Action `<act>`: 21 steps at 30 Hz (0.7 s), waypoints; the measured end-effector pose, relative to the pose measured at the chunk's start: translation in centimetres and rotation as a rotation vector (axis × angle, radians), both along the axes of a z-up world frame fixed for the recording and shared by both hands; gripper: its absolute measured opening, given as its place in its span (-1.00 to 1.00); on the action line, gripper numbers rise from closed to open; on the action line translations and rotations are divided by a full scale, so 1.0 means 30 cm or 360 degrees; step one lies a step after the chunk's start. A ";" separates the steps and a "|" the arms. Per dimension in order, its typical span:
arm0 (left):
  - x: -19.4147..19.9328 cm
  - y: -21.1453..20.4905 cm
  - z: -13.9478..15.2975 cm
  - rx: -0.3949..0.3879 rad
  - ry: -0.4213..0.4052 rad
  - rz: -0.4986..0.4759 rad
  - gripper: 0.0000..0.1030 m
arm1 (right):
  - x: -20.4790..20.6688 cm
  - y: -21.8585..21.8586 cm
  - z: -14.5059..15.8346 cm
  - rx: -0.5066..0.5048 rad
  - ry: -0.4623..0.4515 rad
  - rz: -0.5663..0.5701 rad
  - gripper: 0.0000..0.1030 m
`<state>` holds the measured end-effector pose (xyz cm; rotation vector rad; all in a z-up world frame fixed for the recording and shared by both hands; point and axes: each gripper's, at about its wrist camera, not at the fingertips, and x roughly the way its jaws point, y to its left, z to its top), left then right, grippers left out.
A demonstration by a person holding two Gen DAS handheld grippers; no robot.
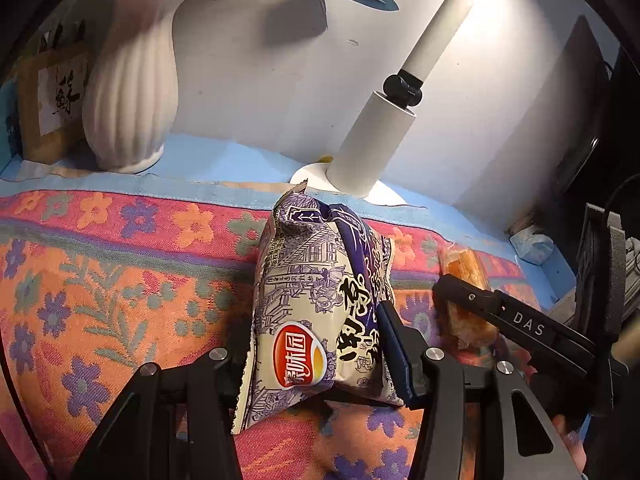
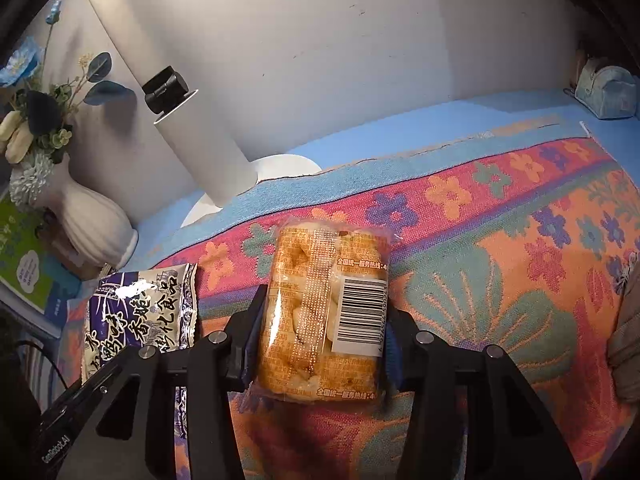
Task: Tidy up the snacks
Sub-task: 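Grasp the purple-white chip bag with the left tool while the right tool grasps the orange cake pack, then carry the chip bag and cake pack over the amber glass plate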
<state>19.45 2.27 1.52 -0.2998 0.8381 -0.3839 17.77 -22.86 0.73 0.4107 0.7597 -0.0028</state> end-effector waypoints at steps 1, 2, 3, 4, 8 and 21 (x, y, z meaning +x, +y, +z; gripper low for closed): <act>0.001 0.005 -0.001 -0.0009 0.0002 0.0001 -0.03 | -0.008 -0.006 0.001 0.0020 -0.0008 0.0006 -0.10; -0.003 0.011 -0.002 -0.0012 0.0002 0.0003 -0.03 | -0.015 -0.012 0.002 0.0040 -0.0014 0.0012 -0.10; -0.004 0.011 -0.002 -0.0010 0.0001 -0.0001 -0.03 | -0.021 -0.016 0.003 0.0052 -0.0014 0.0014 -0.11; -0.004 0.010 -0.002 -0.0006 0.0000 -0.0007 -0.03 | -0.029 -0.019 0.004 0.0055 -0.0011 0.0011 -0.11; -0.011 0.003 0.003 0.0009 -0.0005 -0.0019 -0.03 | -0.074 -0.012 0.005 0.0029 0.0021 0.0039 -0.11; -0.216 -0.064 0.084 0.0159 0.0015 -0.0023 -0.05 | -0.365 0.036 0.019 0.0100 0.0128 0.0177 -0.11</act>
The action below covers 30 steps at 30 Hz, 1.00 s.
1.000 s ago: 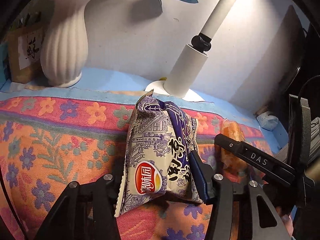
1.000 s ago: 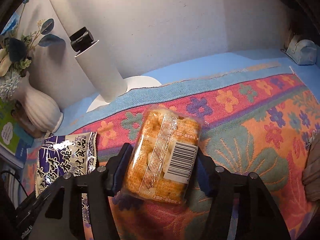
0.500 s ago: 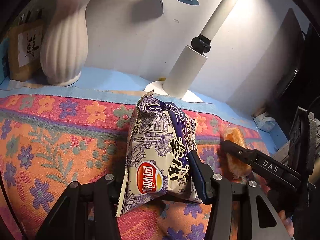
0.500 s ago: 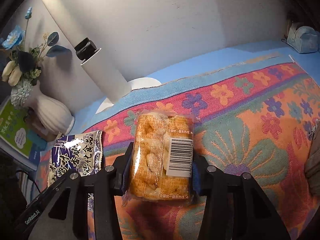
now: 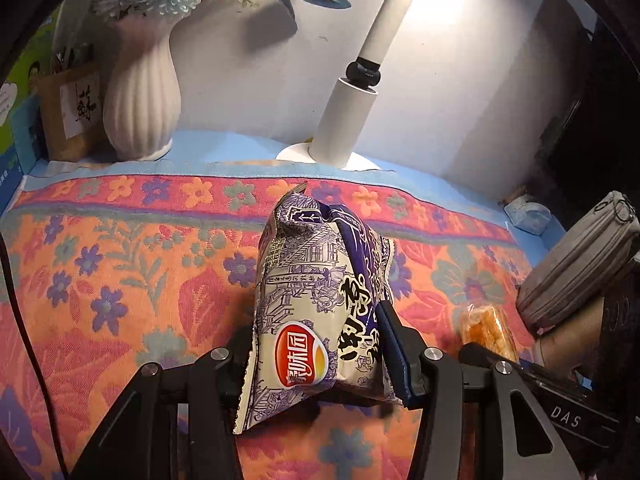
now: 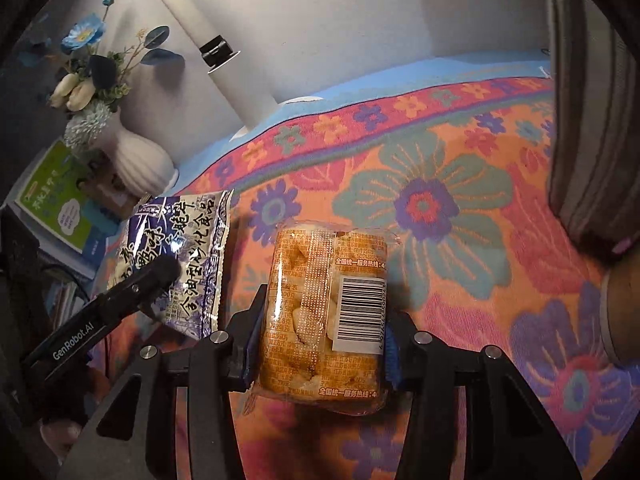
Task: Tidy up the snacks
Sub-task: 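Carry the chip bag and cake pack over the amber glass plate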
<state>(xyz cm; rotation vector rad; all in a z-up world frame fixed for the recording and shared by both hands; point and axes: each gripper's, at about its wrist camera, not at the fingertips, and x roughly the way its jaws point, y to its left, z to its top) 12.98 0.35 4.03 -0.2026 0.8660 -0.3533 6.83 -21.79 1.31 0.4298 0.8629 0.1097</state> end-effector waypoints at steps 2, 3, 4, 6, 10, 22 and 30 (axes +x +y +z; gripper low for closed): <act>-0.044 -0.020 0.025 -0.0003 -0.0013 -0.0023 -0.05 | -0.050 0.002 0.006 0.0037 -0.0001 0.0047 -0.11; -0.062 -0.031 0.037 0.0001 -0.0022 -0.0033 -0.05 | -0.073 0.002 0.011 0.0044 -0.0004 0.0066 -0.11; -0.082 -0.045 0.049 0.0008 -0.0029 -0.0042 -0.05 | -0.102 0.001 0.020 0.0036 -0.0013 0.0082 -0.11; -0.121 -0.068 0.072 0.0019 -0.0043 -0.0056 -0.05 | -0.150 -0.011 0.039 0.0013 -0.0032 0.0092 -0.11; -0.188 -0.111 0.108 0.0013 -0.0067 -0.0098 -0.05 | -0.249 -0.052 0.087 -0.0038 -0.0092 0.0085 -0.11; -0.375 -0.343 0.173 -0.0003 -0.0102 -0.0390 -0.05 | -0.458 -0.256 0.128 -0.0063 -0.0113 0.0006 -0.11; -0.484 -0.472 0.197 -0.0071 -0.0056 -0.0602 -0.05 | -0.583 -0.411 0.152 -0.0068 -0.0119 -0.0061 -0.11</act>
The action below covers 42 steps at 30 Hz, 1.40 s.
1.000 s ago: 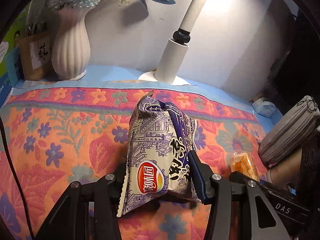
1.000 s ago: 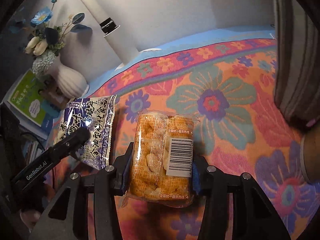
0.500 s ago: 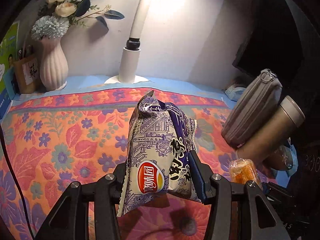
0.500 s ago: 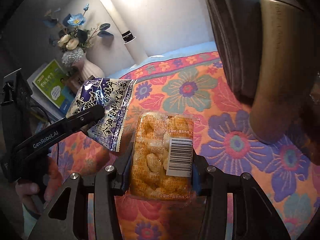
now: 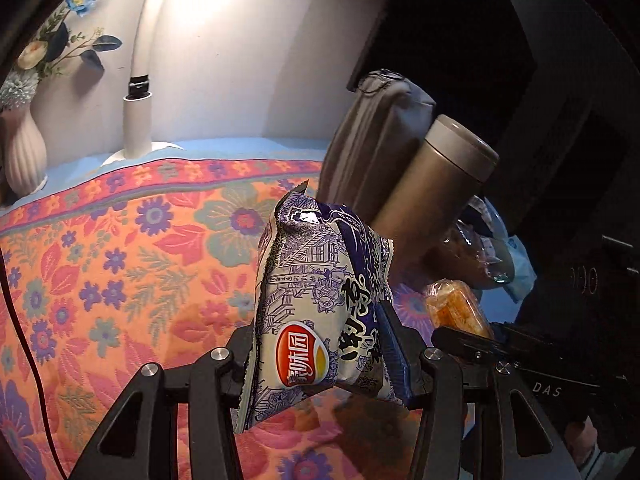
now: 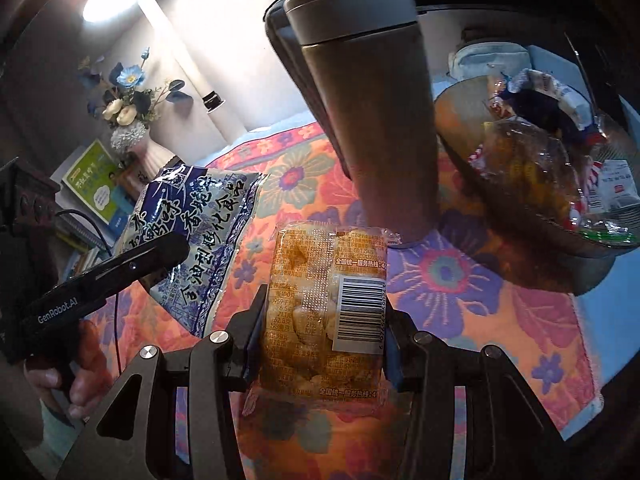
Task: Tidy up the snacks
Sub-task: 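Carry the chip bag and cake pack over the amber glass plate, then open both tools over the plate to drop the chip bag and cake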
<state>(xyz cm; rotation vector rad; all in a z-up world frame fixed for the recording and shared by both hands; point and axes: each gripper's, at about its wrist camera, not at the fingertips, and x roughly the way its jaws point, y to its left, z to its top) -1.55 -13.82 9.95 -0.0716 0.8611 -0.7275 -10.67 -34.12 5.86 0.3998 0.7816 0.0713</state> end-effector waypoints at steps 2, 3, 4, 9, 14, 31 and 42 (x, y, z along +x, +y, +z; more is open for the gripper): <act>-0.026 -0.030 0.014 -0.0003 -0.0002 -0.0049 -0.05 | -0.036 -0.033 0.009 0.0007 -0.0013 -0.0012 -0.11; -0.040 -0.049 0.024 -0.0005 -0.0007 -0.0075 -0.05 | -0.053 -0.047 0.015 -0.0003 -0.0022 -0.0020 -0.11; -0.053 -0.068 0.033 -0.0007 -0.0012 -0.0096 -0.05 | -0.070 -0.062 0.023 -0.0016 -0.0030 -0.0031 -0.11; -0.119 -0.183 0.093 -0.0038 -0.0038 -0.0231 -0.05 | -0.144 -0.166 0.076 -0.0051 -0.0080 -0.0106 -0.11; -0.175 -0.319 0.149 -0.0063 -0.0082 -0.0364 -0.05 | -0.199 -0.301 0.144 -0.0124 -0.0157 -0.0236 -0.11; -0.237 -0.810 0.269 -0.0080 -0.0195 -0.0341 -0.05 | -0.056 -0.786 0.282 -0.0308 -0.0286 -0.0436 -0.11; -0.089 -1.001 0.317 0.0012 -0.0370 -0.0025 -0.13 | 0.079 -0.956 0.187 -0.0088 -0.0179 -0.0470 -0.11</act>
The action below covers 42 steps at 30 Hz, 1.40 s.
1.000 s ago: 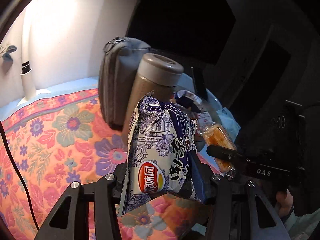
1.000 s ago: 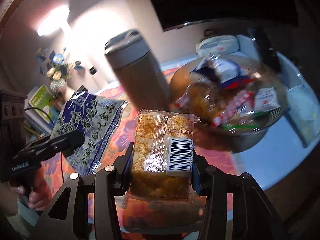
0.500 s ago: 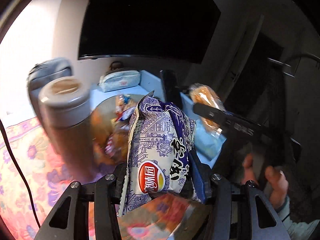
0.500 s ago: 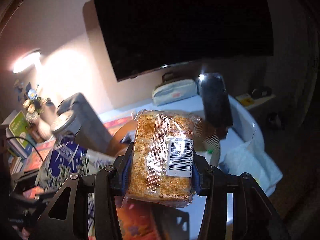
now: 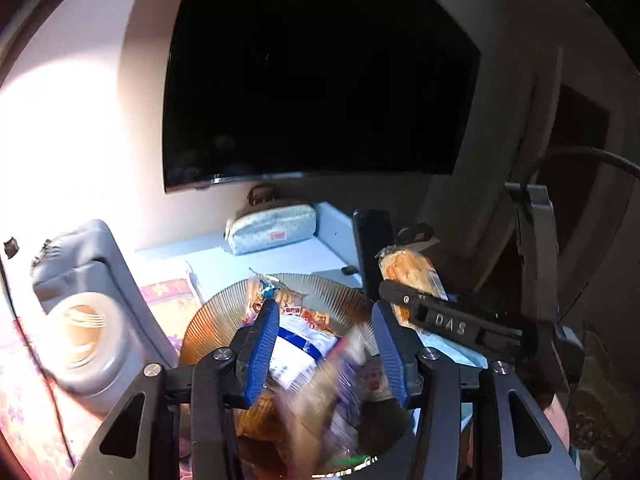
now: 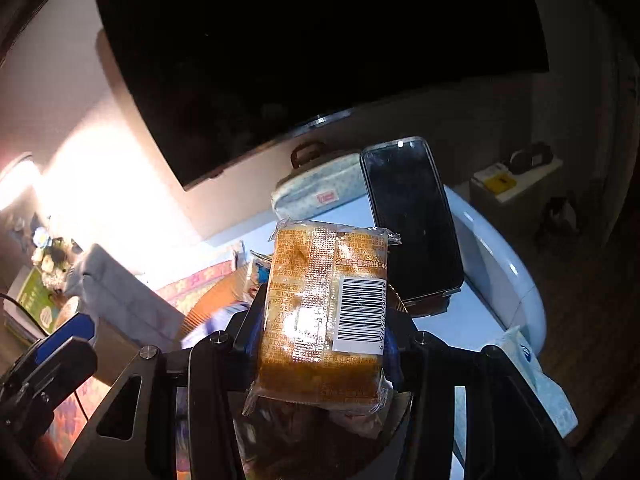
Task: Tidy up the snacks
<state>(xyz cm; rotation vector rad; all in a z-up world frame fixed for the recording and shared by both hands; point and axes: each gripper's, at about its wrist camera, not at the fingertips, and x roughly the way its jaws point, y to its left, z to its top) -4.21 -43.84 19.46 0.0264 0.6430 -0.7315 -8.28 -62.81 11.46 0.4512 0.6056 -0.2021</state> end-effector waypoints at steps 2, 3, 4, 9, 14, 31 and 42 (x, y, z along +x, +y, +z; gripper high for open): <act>0.044 -0.022 -0.020 0.0017 0.0011 0.0037 -0.13 | 0.019 -0.010 -0.034 0.0048 0.0025 -0.0006 -0.11; 0.053 -0.022 -0.022 0.0024 0.0016 0.0044 -0.13 | 0.030 -0.017 -0.050 0.0071 0.0032 -0.0001 -0.11; 0.065 -0.023 -0.025 0.0025 0.0023 0.0047 -0.13 | 0.041 -0.028 -0.061 0.0085 0.0039 0.0001 -0.08; 0.068 -0.009 -0.020 -0.0016 -0.0002 0.0035 0.18 | 0.072 -0.049 -0.094 0.0114 0.0074 -0.0013 0.29; 0.005 -0.003 0.019 -0.0016 -0.0096 -0.0041 0.26 | 0.031 -0.030 -0.054 0.0065 0.0027 -0.0010 0.33; -0.177 0.353 0.100 0.0003 -0.0201 0.0027 0.87 | -0.193 0.297 0.042 -0.0108 0.0045 0.0207 0.34; -0.104 0.841 -0.015 0.0219 -0.0128 0.0577 0.87 | -0.175 0.766 0.003 -0.0237 0.0135 0.0662 0.34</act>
